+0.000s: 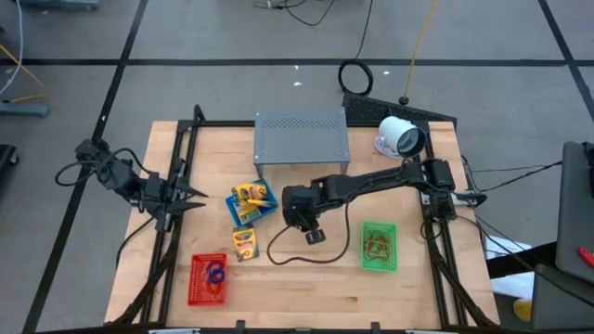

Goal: Pick & Place Office Desk Supplies
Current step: Put the yellow spiral keychain into the red bin

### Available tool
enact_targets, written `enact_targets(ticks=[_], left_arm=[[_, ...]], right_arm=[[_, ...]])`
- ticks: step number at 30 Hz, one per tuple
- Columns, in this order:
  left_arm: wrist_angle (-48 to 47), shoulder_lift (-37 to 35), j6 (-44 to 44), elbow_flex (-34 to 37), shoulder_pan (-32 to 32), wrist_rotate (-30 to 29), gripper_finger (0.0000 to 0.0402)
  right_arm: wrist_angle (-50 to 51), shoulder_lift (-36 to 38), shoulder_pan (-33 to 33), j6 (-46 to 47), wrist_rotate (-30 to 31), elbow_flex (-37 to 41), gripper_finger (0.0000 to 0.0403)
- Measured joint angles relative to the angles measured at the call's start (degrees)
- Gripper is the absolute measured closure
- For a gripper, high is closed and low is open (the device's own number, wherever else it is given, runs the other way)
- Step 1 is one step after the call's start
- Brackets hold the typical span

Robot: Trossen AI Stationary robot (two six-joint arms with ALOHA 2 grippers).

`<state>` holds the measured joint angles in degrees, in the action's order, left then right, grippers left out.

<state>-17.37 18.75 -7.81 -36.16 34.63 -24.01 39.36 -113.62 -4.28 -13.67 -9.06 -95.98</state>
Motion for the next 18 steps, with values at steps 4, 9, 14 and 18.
enact_targets(ticks=[4, 9, 14, 18], left_arm=[[0.00, 0.00, 0.10, 0.00, 0.00, 0.00, 0.0300], [0.00, 0.01, 0.58, 0.00, 0.02, 0.00, 0.0300], [0.02, 0.02, 0.85, 0.00, 0.02, 0.02, 0.0300], [0.02, 0.02, 0.85, 0.00, 0.02, 0.02, 0.0300]], right_arm=[[-2.62, -0.07, 1.27, 0.94, 0.00, 0.00, 0.0277], [-6.56, 0.04, 2.24, 0.96, 0.00, 1.76, 0.0277], [-12.19, -0.11, 2.82, 2.49, -0.19, 6.35, 0.0277], [-13.74, 0.00, 2.98, 3.06, -0.17, 8.88, 0.0277]])
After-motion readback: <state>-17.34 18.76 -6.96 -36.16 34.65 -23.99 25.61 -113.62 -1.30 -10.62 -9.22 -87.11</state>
